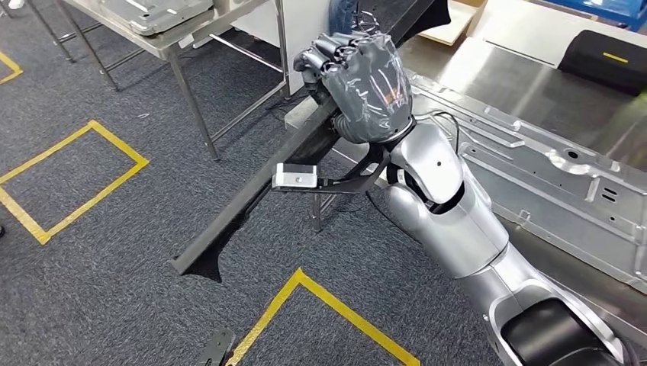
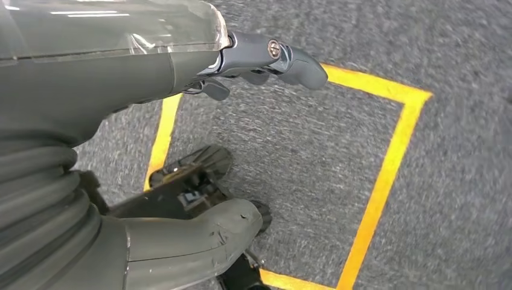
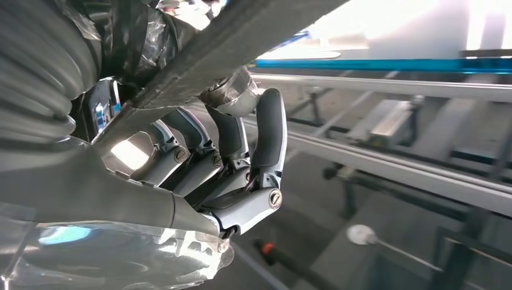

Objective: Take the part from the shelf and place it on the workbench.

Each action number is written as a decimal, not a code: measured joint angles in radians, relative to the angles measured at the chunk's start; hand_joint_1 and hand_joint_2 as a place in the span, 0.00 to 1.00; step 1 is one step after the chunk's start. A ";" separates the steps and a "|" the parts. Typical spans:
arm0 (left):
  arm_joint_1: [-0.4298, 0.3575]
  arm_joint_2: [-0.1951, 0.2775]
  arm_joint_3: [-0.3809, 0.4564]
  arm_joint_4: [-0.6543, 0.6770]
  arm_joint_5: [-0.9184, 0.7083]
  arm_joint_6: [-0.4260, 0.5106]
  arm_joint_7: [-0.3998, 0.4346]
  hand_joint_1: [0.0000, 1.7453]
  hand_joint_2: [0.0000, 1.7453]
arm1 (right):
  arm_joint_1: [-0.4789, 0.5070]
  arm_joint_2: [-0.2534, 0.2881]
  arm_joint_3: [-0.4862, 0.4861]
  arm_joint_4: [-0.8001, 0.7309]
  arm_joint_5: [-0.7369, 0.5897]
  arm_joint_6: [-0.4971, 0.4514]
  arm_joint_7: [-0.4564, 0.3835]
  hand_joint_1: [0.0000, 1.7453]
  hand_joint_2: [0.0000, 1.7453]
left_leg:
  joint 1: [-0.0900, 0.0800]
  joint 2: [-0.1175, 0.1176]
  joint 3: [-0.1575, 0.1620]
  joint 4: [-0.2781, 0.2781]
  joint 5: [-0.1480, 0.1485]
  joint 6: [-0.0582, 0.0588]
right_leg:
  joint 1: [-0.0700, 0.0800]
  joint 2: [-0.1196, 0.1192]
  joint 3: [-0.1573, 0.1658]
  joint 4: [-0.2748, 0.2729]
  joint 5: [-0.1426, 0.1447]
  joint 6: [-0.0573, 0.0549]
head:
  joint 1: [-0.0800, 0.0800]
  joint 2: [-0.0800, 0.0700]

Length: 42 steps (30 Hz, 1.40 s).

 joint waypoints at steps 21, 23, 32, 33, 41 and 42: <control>0.006 0.002 -0.021 -0.001 -0.005 0.052 -0.043 0.00 1.00 | 0.007 -0.076 -0.102 0.100 0.003 -0.024 0.011 1.00 1.00 | 0.011 -0.081 -0.041 -0.006 0.053 0.038 | -0.020 0.044 -0.137 0.268 -0.116 0.041 | 0.007 0.000; 0.007 0.001 -0.022 -0.001 -0.006 0.055 -0.046 0.00 1.00 | 0.012 -0.083 -0.110 0.108 0.003 -0.025 0.011 1.00 1.00 | 0.012 -0.058 -0.034 -0.005 0.047 0.035 | -0.026 0.033 -0.114 0.213 -0.065 0.044 | 0.007 0.000; 0.001 0.000 -0.029 -0.001 -0.006 0.051 -0.048 0.00 1.00 | 0.013 -0.101 -0.134 0.128 0.003 -0.031 0.012 1.00 1.00 | 0.004 -0.036 -0.014 0.038 -0.019 -0.008 | -0.014 0.020 -0.001 -0.006 0.009 -0.003 | 0.006 0.000; 0.002 0.000 -0.030 -0.001 -0.006 0.048 -0.049 0.00 1.00 | 0.013 -0.101 -0.135 0.130 0.003 -0.031 0.012 1.00 1.00 | 0.006 -0.067 -0.041 0.095 -0.049 -0.010 | -0.016 0.032 0.002 -0.008 0.008 -0.009 | 0.006 0.000; 0.009 0.003 -0.030 -0.001 -0.003 0.043 -0.048 0.00 1.00 | 0.025 -0.101 -0.136 0.146 0.003 -0.033 0.012 1.00 1.00 | 0.006 -0.164 -0.077 0.062 0.047 0.017 | -0.004 0.147 0.011 0.013 -0.010 -0.013 | 0.006 0.000; 0.009 0.003 -0.030 -0.001 -0.003 0.042 -0.048 0.00 1.00 | 0.025 -0.101 -0.136 0.147 0.003 -0.033 0.012 1.00 1.00 | 0.005 -0.179 -0.063 0.029 0.057 0.020 | -0.006 0.158 0.008 0.015 -0.011 -0.009 | 0.006 0.000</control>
